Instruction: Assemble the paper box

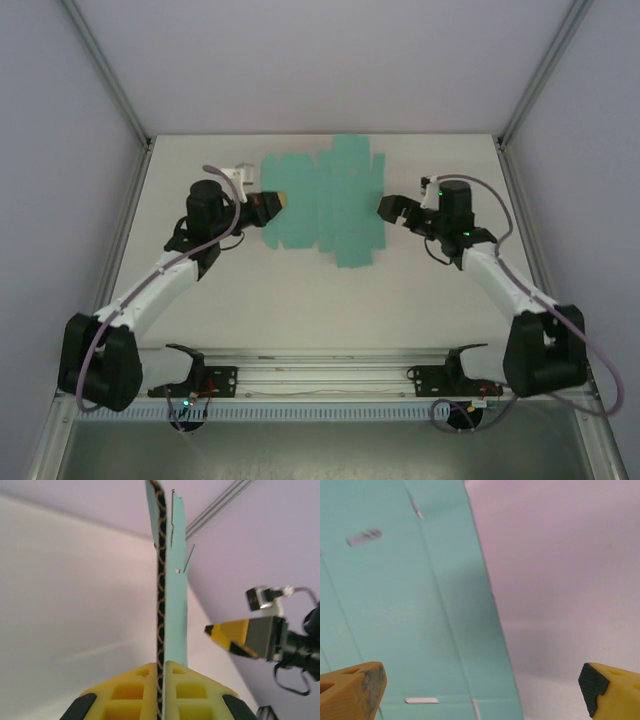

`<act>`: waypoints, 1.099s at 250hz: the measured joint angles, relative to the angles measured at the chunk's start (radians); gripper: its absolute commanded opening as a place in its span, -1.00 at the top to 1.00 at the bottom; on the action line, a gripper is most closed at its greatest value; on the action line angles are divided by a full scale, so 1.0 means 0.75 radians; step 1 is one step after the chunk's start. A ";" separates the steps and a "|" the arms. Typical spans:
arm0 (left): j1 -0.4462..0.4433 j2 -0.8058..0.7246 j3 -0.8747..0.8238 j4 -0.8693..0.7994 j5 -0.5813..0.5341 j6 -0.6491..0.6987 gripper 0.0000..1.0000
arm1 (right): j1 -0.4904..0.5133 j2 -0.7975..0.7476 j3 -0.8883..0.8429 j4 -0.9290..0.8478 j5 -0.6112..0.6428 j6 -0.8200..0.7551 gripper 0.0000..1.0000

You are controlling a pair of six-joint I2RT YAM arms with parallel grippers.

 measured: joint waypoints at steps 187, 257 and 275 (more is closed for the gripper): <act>0.010 -0.210 0.003 -0.007 0.108 -0.154 1.00 | -0.124 -0.173 -0.069 0.130 -0.595 -0.044 0.82; 0.009 -0.213 -0.025 -0.087 0.024 -0.101 -0.99 | -0.122 -0.200 -0.066 0.094 -0.609 -0.174 1.00; 0.005 -0.226 -0.026 -0.223 -0.099 -0.047 -1.00 | -0.107 -0.217 -0.060 0.022 -0.553 -0.272 1.00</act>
